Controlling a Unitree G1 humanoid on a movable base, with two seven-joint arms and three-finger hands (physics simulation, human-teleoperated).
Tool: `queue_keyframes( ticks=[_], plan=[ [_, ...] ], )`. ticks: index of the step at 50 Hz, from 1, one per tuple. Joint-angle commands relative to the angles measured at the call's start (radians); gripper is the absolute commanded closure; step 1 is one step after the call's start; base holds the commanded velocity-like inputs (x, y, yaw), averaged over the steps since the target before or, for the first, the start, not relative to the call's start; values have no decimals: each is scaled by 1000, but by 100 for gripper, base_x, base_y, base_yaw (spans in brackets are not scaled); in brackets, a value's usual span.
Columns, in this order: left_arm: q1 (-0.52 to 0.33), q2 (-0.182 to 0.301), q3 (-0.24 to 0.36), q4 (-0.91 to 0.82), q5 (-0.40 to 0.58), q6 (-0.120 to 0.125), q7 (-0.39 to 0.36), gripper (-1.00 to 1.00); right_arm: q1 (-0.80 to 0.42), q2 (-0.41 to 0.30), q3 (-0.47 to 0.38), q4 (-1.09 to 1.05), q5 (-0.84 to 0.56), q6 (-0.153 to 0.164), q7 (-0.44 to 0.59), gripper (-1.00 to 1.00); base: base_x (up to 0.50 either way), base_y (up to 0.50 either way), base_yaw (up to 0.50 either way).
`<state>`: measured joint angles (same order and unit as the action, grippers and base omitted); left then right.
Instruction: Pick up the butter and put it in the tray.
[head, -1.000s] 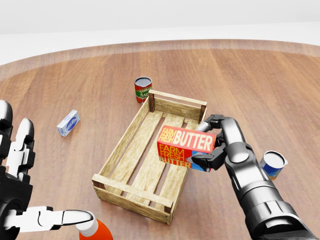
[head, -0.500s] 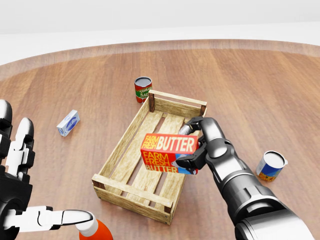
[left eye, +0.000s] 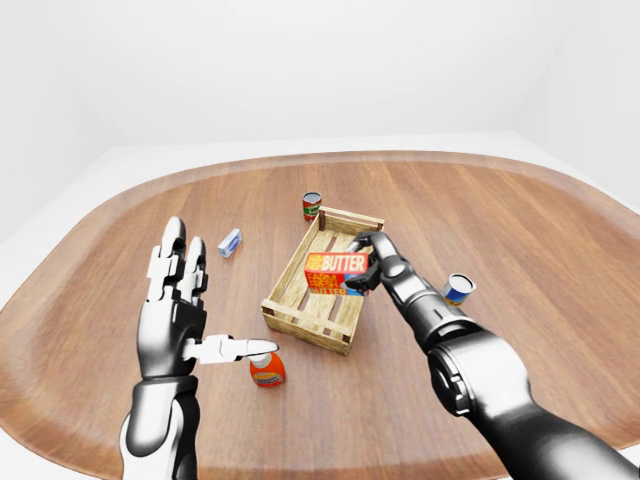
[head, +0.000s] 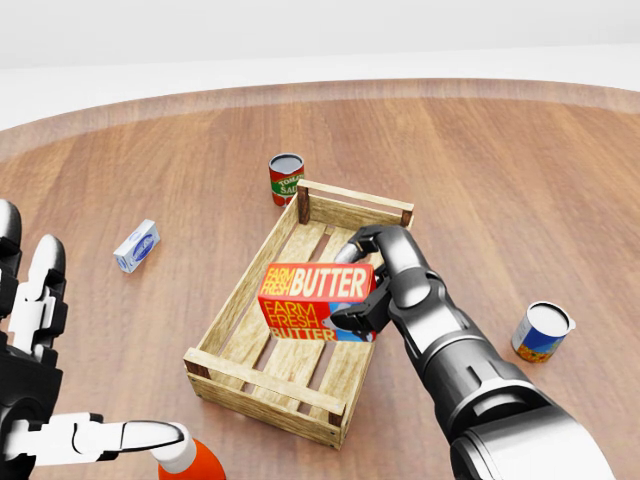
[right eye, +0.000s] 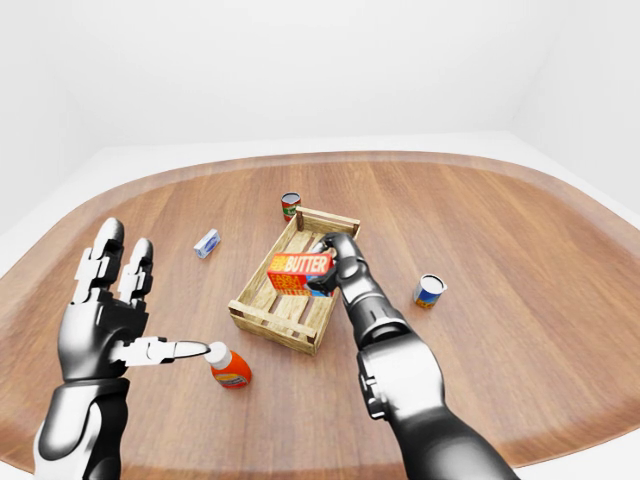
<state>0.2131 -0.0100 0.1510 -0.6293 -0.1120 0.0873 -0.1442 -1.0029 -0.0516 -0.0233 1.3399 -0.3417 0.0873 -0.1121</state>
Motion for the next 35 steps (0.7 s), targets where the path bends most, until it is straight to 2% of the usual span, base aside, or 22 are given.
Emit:
queue_keyframes(
  ticks=[1,15,19,26,35],
  plan=[
    [-4,1,12,-6,-9,0,-3,-100,-27,20,-44,-18,5,0,-14,100,0,0,0],
    [0,0,-2,-3,0,0,-2,-100,-29,37,-66,-8,28,0,-27,100,0,0,0],
    [-1,1,5,-8,-6,0,-4,-100,-29,40,-70,-7,39,-8,-33,100,0,0,0],
    [1,-1,1,-11,-2,0,-4,-100,-24,43,-84,-4,65,-43,-48,100,0,0,0],
    [0,-1,4,-4,-5,0,-7,-100,-11,49,-85,0,68,-57,-56,100,0,0,0]
  ],
)
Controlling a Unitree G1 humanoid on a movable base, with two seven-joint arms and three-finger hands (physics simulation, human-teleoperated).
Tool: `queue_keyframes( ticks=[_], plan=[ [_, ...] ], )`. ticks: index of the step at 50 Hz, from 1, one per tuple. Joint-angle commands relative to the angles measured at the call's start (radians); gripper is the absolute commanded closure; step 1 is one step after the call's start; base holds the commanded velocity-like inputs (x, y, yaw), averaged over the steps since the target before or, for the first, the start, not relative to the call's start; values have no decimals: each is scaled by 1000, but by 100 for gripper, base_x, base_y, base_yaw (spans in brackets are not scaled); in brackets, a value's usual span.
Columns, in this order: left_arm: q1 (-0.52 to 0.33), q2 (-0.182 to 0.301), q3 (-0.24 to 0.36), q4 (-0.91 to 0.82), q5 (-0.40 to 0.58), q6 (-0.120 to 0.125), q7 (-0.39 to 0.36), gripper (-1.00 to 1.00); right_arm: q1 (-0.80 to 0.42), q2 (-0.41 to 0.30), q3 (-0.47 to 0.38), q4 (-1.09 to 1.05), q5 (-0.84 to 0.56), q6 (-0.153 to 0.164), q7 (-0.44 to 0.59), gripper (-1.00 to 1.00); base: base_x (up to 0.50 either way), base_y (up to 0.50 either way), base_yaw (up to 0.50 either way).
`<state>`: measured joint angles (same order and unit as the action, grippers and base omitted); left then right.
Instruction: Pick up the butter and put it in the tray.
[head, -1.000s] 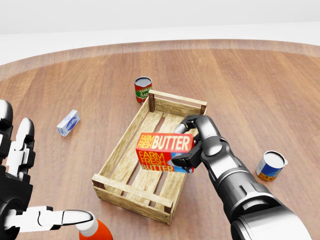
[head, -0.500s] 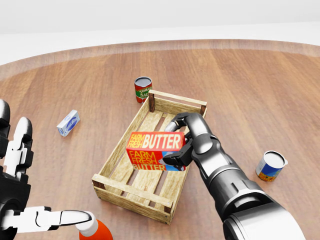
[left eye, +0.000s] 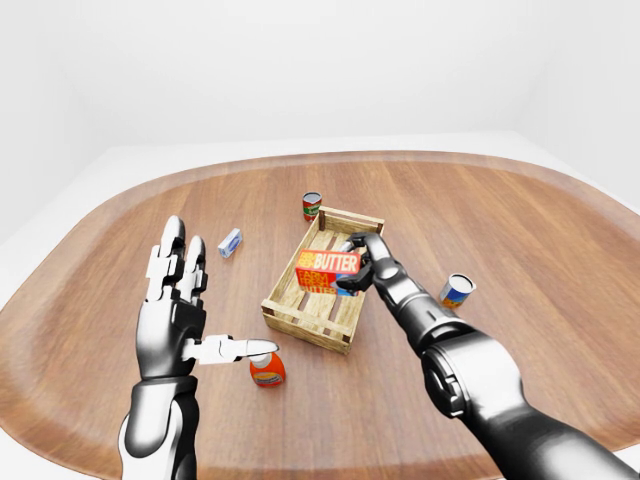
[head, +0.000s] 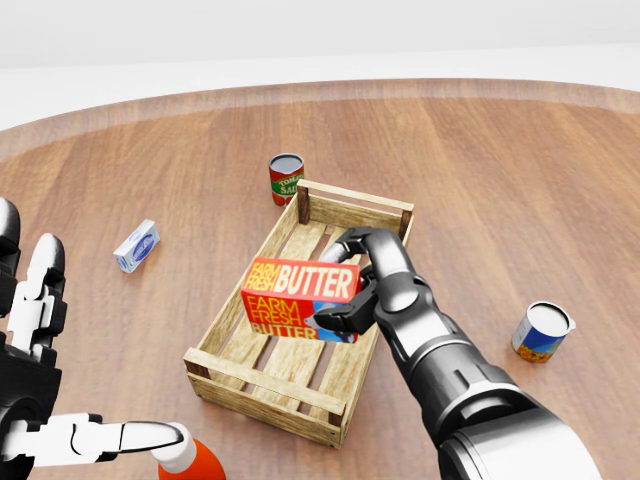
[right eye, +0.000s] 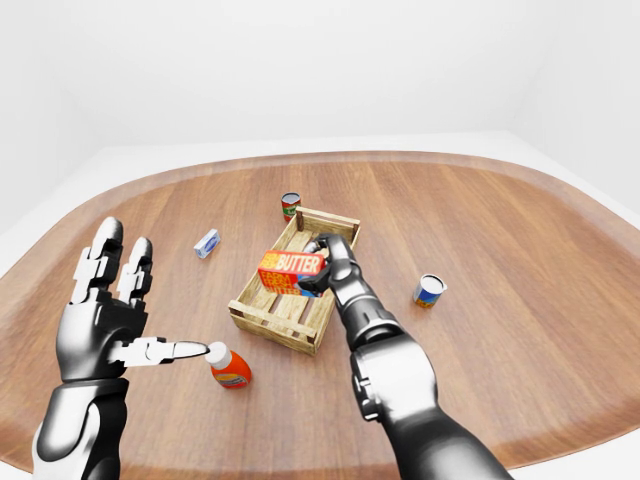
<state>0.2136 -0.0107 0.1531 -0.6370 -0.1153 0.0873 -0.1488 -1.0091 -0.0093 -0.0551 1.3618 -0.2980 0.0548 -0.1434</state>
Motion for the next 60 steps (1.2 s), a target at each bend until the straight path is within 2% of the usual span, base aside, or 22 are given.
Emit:
queue_keyframes(
  ticks=[1,26,41,42,43,60],
  plan=[
    [-1,0,2,1,-2,0,-1,-100,-4,6,-53,-22,25,-25,-26,100,0,0,0],
    [-1,0,4,-3,-4,0,-2,-100,17,6,-63,-15,23,-31,-25,100,0,0,0],
    [-2,0,9,-5,-7,0,-4,-100,20,10,-63,-14,17,-24,-14,100,0,0,0],
    [-2,0,9,-3,-7,0,-4,-100,21,10,-64,-14,18,-23,-16,74,0,0,0],
    [0,-1,8,-8,-6,0,-4,-100,20,10,-64,-14,18,-21,-21,-100,0,0,0],
    [2,-1,7,-14,-6,0,-5,-100,30,8,-64,-14,22,-23,-24,-100,0,0,0]
  ],
)
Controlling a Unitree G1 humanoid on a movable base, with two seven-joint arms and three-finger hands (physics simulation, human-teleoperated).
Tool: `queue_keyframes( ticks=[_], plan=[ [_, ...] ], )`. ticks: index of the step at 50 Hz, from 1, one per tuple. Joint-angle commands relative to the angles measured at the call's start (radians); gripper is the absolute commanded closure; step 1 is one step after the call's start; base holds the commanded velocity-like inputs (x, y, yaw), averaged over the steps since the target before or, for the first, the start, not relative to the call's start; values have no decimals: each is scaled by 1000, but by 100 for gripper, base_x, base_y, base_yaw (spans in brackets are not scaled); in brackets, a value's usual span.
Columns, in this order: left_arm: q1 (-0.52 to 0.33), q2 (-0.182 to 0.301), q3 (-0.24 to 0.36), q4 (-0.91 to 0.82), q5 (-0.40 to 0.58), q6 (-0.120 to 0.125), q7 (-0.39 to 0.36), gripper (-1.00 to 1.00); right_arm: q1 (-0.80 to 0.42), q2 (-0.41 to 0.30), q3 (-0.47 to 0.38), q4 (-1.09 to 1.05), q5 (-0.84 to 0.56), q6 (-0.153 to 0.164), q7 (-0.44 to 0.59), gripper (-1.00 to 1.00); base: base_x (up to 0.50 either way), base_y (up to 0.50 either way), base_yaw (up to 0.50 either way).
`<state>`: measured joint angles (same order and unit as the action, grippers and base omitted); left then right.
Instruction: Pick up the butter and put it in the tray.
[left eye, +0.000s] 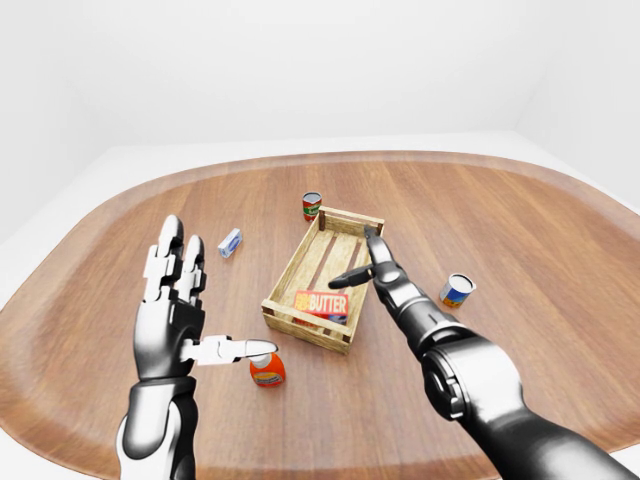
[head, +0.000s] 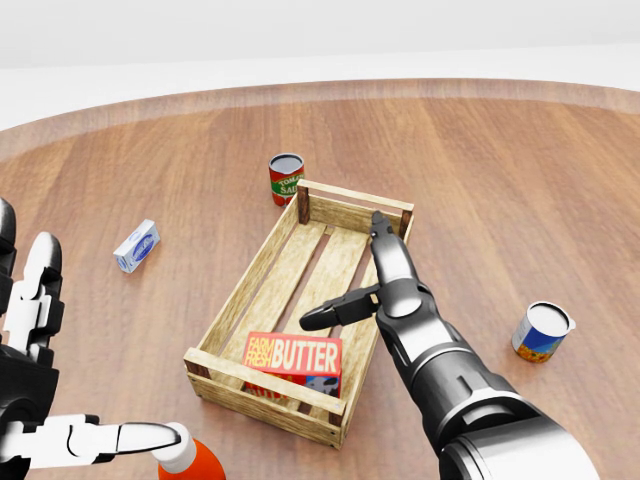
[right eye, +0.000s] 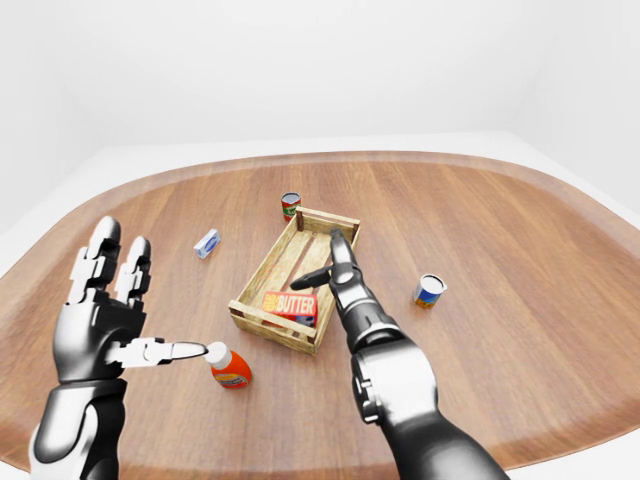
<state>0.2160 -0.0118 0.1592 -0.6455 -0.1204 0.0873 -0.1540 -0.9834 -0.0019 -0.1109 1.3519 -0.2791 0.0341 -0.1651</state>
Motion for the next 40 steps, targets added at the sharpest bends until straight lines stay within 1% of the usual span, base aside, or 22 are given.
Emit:
queue_keyframes(
  ticks=[1,10,12,14,16,20,23,25,26,29,32,34,36,39,40],
  plan=[
    [0,0,1,-7,-2,0,-1,-100,5,0,-9,-4,3,-2,-2,-100,0,0,0],
    [1,-1,-2,1,2,0,-1,-100,0,0,-4,-7,1,-2,2,-100,0,0,0],
    [1,-1,-1,3,1,0,-1,-100,-2,2,-2,-8,0,2,2,-100,0,0,0],
    [0,0,0,3,0,0,0,-100,-9,3,7,-14,-2,19,12,-100,0,0,0],
    [0,0,0,-1,0,0,0,-100,-24,2,23,-29,-7,53,54,-100,0,0,0],
    [1,-1,0,2,1,0,0,-100,-36,3,66,-80,-15,53,153,-100,0,0,0],
    [4,-2,-7,3,7,0,1,-100,-27,-7,82,-219,3,53,197,-100,0,0,0],
    [7,-2,-10,1,8,0,1,-100,-4,-14,95,-329,8,53,197,-100,0,0,0],
    [7,-2,-10,0,8,0,1,-100,34,-17,116,-446,-6,53,217,-100,0,0,0],
    [5,-1,-8,7,7,0,1,-100,136,-18,141,-737,-16,53,295,-100,0,0,0],
    [1,0,-5,5,5,0,1,-100,198,-21,156,-917,-47,53,343,-100,0,0,0],
    [-4,1,-3,9,4,0,2,-100,230,-18,163,-1007,-67,53,376,-100,0,0,0],
    [-3,0,-6,16,7,0,2,-100,252,-12,157,-1099,-78,53,385,-100,0,0,0],
    [4,0,-8,5,6,0,0,-100,285,-7,176,-1180,-102,53,410,-100,0,0,0],
    [3,1,-5,3,4,0,-1,-100,312,-1,188,-1245,-118,53,423,-100,0,0,0]
  ],
)
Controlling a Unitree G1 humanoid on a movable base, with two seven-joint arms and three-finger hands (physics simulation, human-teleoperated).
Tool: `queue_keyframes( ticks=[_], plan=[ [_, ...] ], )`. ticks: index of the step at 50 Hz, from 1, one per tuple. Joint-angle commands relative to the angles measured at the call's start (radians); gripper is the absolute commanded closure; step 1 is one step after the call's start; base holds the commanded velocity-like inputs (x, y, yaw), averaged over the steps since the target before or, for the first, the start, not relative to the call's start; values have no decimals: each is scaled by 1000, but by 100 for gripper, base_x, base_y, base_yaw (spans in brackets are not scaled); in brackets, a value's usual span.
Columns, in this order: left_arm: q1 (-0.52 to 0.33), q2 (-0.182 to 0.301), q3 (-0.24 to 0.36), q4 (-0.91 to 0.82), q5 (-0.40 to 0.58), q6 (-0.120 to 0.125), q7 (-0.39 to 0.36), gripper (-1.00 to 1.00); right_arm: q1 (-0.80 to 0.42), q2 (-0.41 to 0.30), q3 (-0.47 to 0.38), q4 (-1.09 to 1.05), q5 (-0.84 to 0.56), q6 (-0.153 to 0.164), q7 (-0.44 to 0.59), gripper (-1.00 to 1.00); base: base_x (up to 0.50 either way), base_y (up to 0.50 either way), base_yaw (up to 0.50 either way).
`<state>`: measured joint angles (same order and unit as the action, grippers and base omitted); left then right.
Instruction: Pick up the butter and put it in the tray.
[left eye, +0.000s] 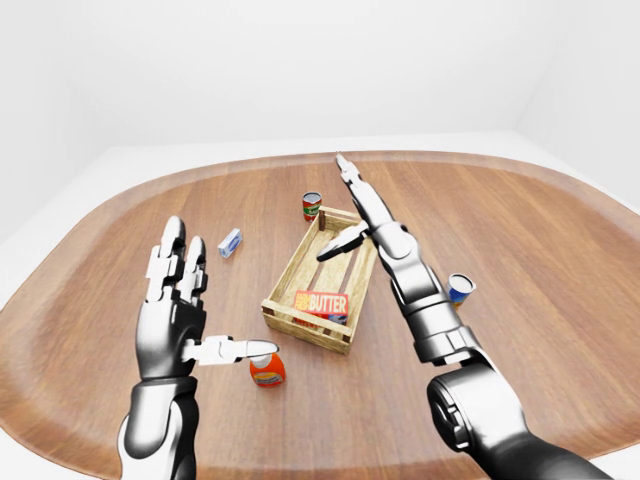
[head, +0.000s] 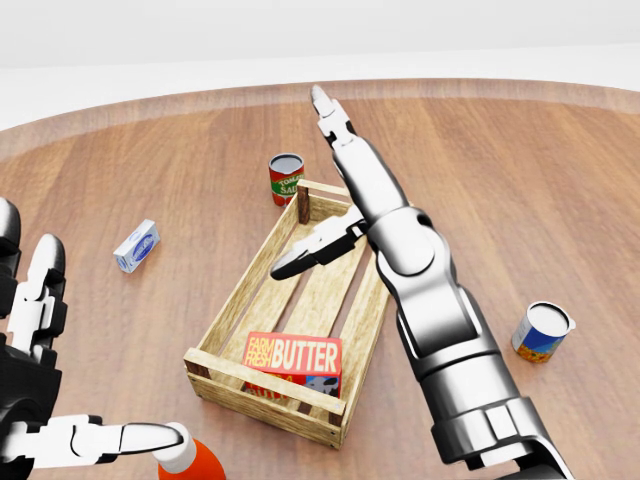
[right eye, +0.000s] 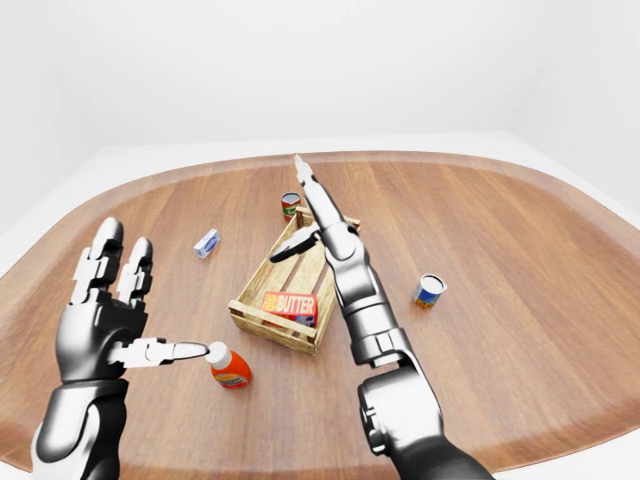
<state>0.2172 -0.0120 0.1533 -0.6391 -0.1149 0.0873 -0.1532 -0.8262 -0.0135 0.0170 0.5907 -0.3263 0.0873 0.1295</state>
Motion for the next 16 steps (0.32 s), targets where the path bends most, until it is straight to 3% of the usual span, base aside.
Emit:
queue_keyframes(
  ticks=[1,5,16],
  plan=[
    [0,1,3,-1,-3,0,-2,-100,169,16,63,-522,-78,0,135,-100,0,0,0],
    [4,-1,-2,0,2,0,-1,-100,196,36,45,-629,-62,0,108,-100,0,0,0],
    [14,-5,-9,-12,6,0,-4,-100,394,66,172,-1085,-187,0,142,-100,0,0,0]
  ],
)
